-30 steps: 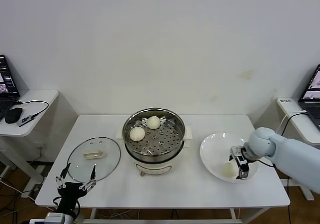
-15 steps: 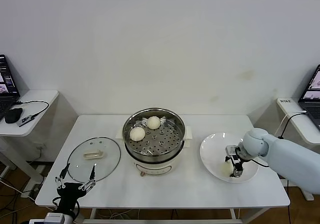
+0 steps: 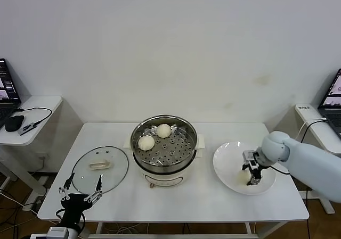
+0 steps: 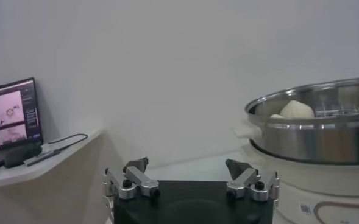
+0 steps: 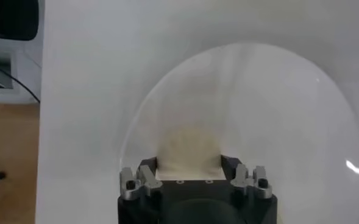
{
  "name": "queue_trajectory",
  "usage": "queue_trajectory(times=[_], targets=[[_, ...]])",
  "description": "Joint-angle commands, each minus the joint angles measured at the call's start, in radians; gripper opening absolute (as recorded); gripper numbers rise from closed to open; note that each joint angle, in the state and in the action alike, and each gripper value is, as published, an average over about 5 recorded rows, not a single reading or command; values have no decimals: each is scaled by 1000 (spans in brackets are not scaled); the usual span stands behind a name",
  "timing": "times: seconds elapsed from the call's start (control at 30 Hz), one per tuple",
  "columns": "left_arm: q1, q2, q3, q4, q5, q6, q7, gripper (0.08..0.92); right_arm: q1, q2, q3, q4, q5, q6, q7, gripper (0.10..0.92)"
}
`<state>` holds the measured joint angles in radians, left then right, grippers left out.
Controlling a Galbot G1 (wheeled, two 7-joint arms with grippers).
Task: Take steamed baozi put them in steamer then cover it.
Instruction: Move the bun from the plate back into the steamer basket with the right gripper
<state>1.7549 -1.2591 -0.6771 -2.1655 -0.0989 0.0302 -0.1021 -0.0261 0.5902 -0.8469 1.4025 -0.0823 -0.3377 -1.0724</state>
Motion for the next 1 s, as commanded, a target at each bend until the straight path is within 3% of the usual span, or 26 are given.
queue_trajectory(times=[0.03, 0.33, 0.63, 1.0], targets=[[-1, 4, 2, -3, -1, 0, 0, 823, 177, -66, 14, 40, 63, -6, -41, 646], [-2, 13, 11, -9, -1, -1, 0, 823, 440, -19, -114, 53, 154, -12, -50, 645], [-12, 14, 12, -13, -3, 1, 1, 823, 639, 218, -259, 67, 255, -46, -5, 645], [-3, 21, -31, -2, -11, 0, 1, 823, 596, 504, -306, -16, 289, 50, 80, 653]])
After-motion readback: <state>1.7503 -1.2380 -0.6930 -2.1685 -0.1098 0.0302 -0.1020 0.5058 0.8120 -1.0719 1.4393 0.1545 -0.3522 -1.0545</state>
